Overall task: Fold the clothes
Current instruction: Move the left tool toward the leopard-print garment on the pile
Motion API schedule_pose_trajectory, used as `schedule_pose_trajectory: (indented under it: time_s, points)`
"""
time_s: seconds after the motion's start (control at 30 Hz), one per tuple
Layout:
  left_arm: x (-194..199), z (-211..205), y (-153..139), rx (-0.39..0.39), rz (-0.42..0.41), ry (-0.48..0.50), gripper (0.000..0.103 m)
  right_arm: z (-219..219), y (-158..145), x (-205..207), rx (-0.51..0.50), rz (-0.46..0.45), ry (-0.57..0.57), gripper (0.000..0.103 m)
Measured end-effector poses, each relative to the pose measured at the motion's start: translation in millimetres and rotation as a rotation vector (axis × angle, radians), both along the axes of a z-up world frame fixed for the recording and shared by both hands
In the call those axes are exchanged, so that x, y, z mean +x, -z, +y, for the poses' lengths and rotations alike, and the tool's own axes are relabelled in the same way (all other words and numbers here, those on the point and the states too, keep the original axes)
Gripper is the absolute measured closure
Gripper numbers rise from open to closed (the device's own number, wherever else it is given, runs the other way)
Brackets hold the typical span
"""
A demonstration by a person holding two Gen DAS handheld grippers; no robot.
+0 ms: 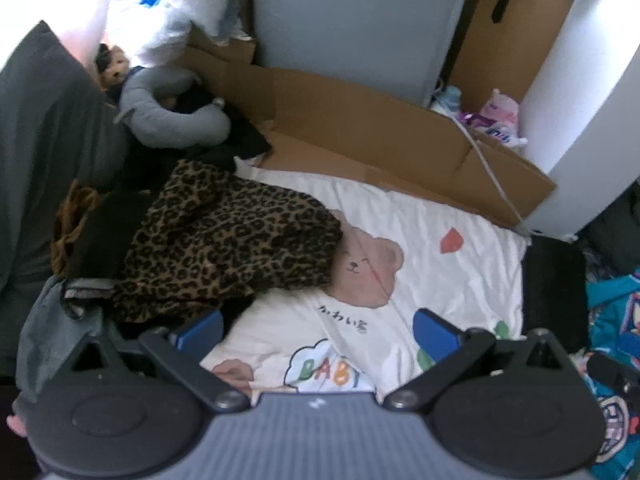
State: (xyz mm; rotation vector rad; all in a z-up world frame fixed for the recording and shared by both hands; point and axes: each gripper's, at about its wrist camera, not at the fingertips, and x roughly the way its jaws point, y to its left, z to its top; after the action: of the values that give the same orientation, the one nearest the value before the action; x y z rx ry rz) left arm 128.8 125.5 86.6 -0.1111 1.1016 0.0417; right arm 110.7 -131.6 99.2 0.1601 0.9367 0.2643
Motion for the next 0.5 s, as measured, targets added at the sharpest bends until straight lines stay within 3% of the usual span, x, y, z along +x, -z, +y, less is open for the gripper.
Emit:
schedule_pose_trajectory:
  time_s: [0.23, 0.37, 0.5]
  points:
    - [26.5, 39.5, -3.9, 0.023, -0.025, -0.072, 0.001, 14.1, -3.9, 24.5, 0.036, -0.007, -0.03, 0.0]
    - [44.1, 51.6, 9.2, 0.106, 0.006, -0.082, 0.001, 16.8, 2.7, 41.5, 0.033, -0.001, -0.033, 0.0]
    - [57.2, 67.5, 27.6, 0.073, 0.029, -0.113, 0.001, 14.8, 16.7, 59.0, 0.034, 0.026, -0.035, 0.0]
